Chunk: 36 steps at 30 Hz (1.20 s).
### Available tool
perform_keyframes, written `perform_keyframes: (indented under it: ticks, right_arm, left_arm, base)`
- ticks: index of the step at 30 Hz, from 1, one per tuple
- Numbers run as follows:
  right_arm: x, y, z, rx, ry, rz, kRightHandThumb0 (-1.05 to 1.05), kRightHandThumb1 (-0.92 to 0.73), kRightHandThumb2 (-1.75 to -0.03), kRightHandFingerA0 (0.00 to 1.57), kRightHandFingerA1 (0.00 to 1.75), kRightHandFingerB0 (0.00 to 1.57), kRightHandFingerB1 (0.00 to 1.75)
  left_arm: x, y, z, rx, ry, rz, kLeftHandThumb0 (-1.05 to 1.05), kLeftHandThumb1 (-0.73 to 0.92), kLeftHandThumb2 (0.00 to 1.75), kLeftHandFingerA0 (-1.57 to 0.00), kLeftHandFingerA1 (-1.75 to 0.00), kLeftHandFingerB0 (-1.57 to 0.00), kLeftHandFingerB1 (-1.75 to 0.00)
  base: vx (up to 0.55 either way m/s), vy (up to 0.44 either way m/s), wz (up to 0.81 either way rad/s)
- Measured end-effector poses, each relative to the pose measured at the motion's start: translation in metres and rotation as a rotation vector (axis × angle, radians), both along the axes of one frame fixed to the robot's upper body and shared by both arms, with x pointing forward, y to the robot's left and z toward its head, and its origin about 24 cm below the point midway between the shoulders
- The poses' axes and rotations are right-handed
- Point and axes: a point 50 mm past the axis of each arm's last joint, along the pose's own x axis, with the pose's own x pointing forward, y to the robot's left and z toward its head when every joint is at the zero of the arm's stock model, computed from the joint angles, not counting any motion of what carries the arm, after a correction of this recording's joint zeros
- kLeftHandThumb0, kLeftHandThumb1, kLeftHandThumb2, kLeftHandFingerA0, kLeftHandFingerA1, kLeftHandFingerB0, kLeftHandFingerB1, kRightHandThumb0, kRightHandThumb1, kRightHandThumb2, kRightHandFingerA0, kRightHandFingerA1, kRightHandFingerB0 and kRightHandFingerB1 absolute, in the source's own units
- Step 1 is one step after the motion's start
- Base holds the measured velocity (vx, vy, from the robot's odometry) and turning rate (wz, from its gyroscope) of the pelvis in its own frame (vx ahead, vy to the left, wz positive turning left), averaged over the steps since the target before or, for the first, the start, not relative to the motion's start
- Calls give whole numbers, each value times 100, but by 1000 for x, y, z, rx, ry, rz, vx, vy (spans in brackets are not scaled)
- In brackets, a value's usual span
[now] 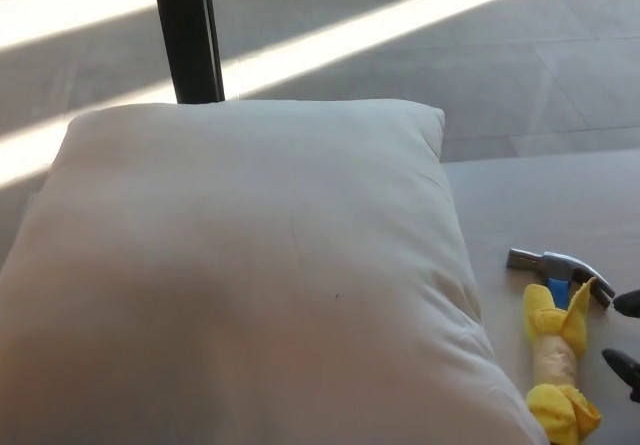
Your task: A hammer is kept on the right hand side and a pillow is kept on the left hand side on the desk infront of the robot and the robot uses its right hand to pick up the hammer and makes a downward swinging motion to hit the pillow
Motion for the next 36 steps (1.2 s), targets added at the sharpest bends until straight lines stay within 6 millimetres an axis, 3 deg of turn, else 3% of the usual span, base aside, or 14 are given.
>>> perform_keyframes:
  ticks: [11, 12, 13, 15, 17, 18, 19, 22, 23, 24, 26, 30, 31, 36]
  right_arm:
    - [24, 30, 17, -31, 44, 84, -78, -86, -66, 28, 51, 34, 34]
    - [25, 31, 17, -38, 54, 82, -83, -73, -110, 27, 59, 29, 49]
    - [26, 30, 17, -43, 64, 78, -83, -74, -111, 26, 60, 29, 49]
    - [26, 28, 16, -54, 85, 63, -80, -89, -67, 27, 54, 34, 35]
    - [26, 25, 14, -63, 116, 45, -80, -90, -67, 27, 52, 33, 34]
    - [25, 25, 13, -67, 129, 39, -79, -89, -67, 26, 51, 33, 34]
    - [25, 24, 11, -73, 144, 32, -79, -88, -67, 24, 49, 31, 34]
    - [23, 23, 8, -82, 172, 18, -76, -87, -66, 24, 52, 34, 34]
    - [23, 23, 7, -84, 176, 15, -76, -88, -66, 28, 52, 36, 35]
    - [23, 24, 6, -91, 179, 13, -76, -87, -66, 26, 52, 35, 35]
    - [22, 25, 5, -96, 183, 9, -74, -87, -66, 25, 53, 33, 35]
    - [19, 33, -3, -96, 191, 3, -74, -89, -67, 24, 51, 32, 34]
    - [19, 34, -3, -96, 192, 3, -75, -89, -67, 23, 49, 32, 34]
    - [16, 46, -11, -97, 209, 7, -78, -91, -68, 23, 49, 31, 33]
  left_arm:
    - [-4, -1, -1, -1, 1, 9, -55, 69, 145, -137, -144, -85, -116]
    - [-5, -1, -2, -3, 3, 10, -82, 62, 145, -94, -131, -70, -119]
    - [-5, -2, -2, -4, 4, 10, -51, 63, 139, -140, -143, -79, -111]
    - [-6, -2, -3, -5, 6, 12, -52, 64, 139, -141, -144, -80, -111]
    - [-7, -2, -3, -5, 6, 14, -85, 65, 142, -95, -133, -71, -120]
    - [-7, -2, -3, -4, 6, 14, -56, 69, 143, -141, -146, -83, -115]
    - [-7, -2, -3, -4, 5, 14, -86, 64, 142, -92, -133, -73, -122]
    - [-7, -2, -3, -4, 2, 17, -88, 65, 142, -91, -132, -72, -121]
    - [-7, -2, -3, -4, 1, 16, -59, 69, 145, -139, -146, -88, -119]
    - [-7, -2, -3, -4, 0, 16, -85, 65, 141, -92, -132, -68, -118]
    - [-6, -2, -3, -4, -1, 17, -51, 63, 138, -144, -144, -81, -112]
    - [-7, -2, -3, -4, 0, 18, -56, 66, 142, -143, -147, -85, -116]
    - [-7, -2, -3, -4, 0, 18, -86, 65, 136, -82, -151, -61, -140]
    - [-7, -2, -3, -5, 0, 20, -87, 67, 141, -91, -133, -74, -123]
  base:
    - [0, 0, 0]
    - [0, 0, 0]
    - [0, 0, 0]
    - [0, 0, 0]
    - [0, 0, 0]
    - [0, 0, 0]
    - [0, 0, 0]
    - [0, 0, 0]
    - [0, 0, 0]
    - [0, 0, 0]
    - [0, 0, 0]
    - [0, 0, 0]
    - [0, 0, 0]
    - [0, 0, 0]
